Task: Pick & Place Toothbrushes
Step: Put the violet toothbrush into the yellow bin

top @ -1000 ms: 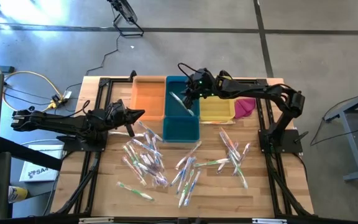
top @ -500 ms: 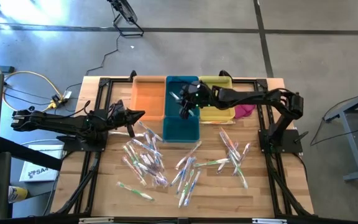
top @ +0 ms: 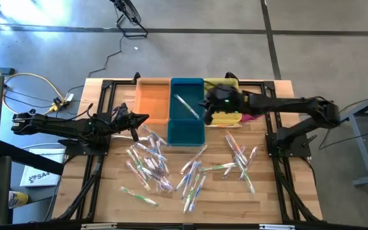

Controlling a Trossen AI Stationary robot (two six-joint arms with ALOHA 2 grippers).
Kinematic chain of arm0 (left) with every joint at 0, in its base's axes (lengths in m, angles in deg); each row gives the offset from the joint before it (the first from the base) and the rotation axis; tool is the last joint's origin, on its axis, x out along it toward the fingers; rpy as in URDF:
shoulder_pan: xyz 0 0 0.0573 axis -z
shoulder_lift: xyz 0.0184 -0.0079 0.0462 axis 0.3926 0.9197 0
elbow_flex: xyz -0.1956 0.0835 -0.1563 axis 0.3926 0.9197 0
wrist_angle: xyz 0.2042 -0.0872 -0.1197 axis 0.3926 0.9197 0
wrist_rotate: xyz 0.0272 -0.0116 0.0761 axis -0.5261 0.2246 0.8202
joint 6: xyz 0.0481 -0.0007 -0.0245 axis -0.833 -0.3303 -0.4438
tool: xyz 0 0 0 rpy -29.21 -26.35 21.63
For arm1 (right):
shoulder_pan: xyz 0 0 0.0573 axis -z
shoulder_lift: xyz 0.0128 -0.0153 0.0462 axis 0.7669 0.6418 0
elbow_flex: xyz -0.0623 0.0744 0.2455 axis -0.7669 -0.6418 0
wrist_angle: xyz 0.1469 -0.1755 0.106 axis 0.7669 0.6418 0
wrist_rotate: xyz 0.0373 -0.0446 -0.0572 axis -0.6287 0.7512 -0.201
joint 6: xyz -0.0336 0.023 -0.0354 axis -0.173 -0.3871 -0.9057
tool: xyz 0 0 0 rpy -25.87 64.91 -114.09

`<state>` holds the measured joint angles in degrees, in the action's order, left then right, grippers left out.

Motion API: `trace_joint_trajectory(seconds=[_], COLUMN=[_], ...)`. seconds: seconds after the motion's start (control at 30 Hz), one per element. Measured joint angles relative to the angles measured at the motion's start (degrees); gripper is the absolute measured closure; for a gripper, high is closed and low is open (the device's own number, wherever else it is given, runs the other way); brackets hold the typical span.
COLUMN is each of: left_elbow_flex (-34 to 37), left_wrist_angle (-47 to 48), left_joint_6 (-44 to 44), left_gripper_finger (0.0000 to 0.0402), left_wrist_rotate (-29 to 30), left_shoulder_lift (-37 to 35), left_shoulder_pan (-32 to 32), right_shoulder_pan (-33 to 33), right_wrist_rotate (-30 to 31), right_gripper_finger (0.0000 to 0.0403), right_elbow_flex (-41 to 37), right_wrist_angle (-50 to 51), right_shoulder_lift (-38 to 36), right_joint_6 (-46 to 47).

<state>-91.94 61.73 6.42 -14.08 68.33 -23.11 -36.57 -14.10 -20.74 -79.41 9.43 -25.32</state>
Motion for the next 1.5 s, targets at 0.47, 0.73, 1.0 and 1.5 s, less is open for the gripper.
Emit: trace_joint_trajectory(seconds=[0.47,0.73,1.0,1.5], left_elbow_flex=[0.0,0.0,0.0,0.0], left_wrist_angle=[-0.01,-0.08,-0.05,0.08], left_joint_6=[0.0,0.0,0.0,0.0], left_gripper_finger=[0.0401,0.0401,0.0401,0.0401], left_wrist_rotate=[0.02,0.02,0.02,0.02], left_shoulder_lift=[0.01,0.01,-0.01,0.01], left_shoulder_pan=[0.0,0.0,0.0,0.0], right_shoulder_pan=[-3.42,-8.11,-14.4,-16.14], right_wrist_rotate=[3.68,3.55,-1.04,-11.44], right_gripper_finger=[0.0401,0.0401,0.0401,0.0401], right_elbow_flex=[-24.72,-30.14,-33.26,-33.47], right_wrist_angle=[-16.05,-16.35,-15.96,-14.56], right_shoulder_lift=[-23.35,-32.12,-37.99,-37.12], right_joint_6=[4.9,4.9,4.3,4.26])
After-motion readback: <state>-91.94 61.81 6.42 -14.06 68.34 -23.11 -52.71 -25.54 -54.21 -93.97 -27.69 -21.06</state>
